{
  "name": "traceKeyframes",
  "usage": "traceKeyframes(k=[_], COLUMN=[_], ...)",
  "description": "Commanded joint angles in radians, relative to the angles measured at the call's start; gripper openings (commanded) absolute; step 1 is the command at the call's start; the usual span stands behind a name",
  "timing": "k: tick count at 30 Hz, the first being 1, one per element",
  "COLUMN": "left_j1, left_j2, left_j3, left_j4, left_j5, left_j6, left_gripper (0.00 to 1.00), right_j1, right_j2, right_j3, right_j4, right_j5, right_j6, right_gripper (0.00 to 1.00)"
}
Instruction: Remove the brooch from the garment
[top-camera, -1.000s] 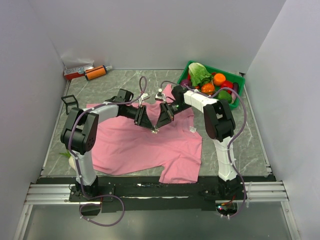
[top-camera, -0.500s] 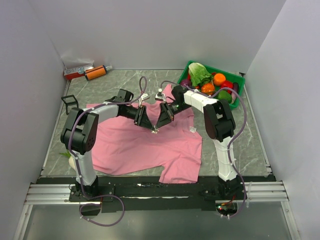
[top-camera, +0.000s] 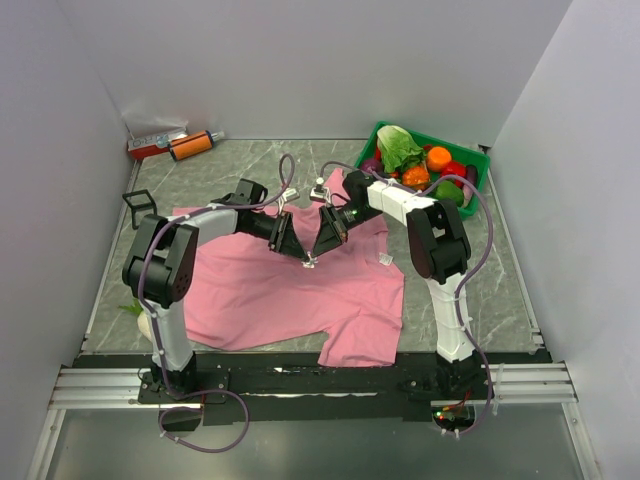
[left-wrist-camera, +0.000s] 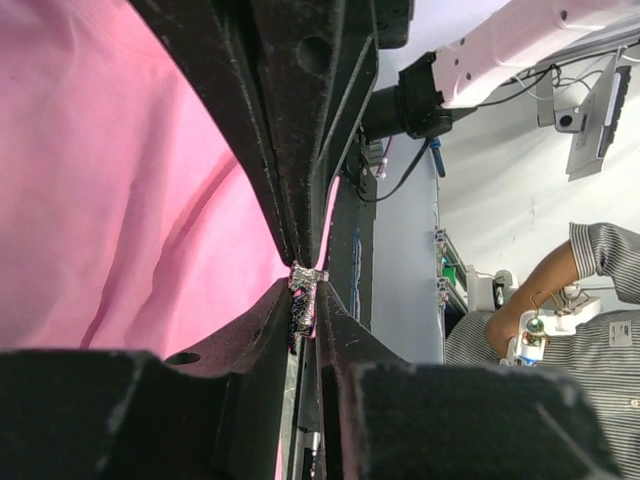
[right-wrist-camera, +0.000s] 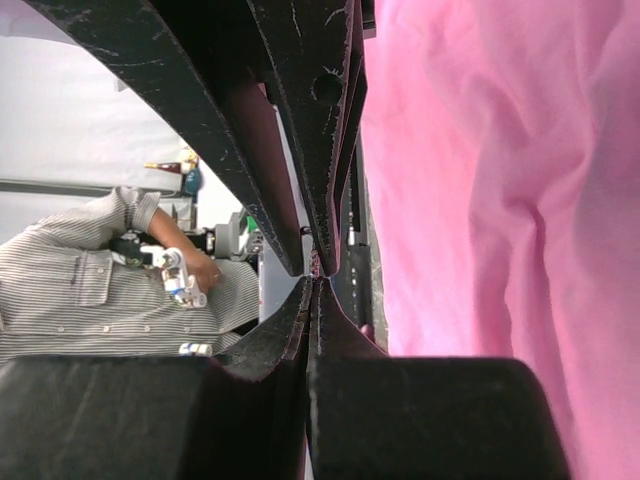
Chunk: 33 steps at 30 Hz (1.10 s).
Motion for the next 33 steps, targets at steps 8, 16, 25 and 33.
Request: traceKeyframes(k=[8,16,25,33], left_j1=[-0.019,0.005,0.047,0.048], left_j2=[0.010,0.004,-0.074,-0.047], left_j3=[0.051,0.133,0.021,0.012], left_j4=[-0.093,-0.339,-0.072,-0.029], left_j5=[-0.080,-0.039,-0.068,-0.026], left_j6=[0.128,0.426,0.156,0.082], left_gripper=[0.19,0.43,0.55,0.42], right_j1=[0.008,0.008,0.008,0.011], right_j2=[-0.060,-0.057,-0.055,-0.050], right_j3=[0.060,0.060,0.081,0.088], right_j4=[0.013,0.005,-0.006,-0.013], right_j5=[-0.013,-0.007,0.001,0.004], right_j6=[0.003,-0.008,-0.025,-0.034], right_gripper=[0.00,0.00,0.00,0.00])
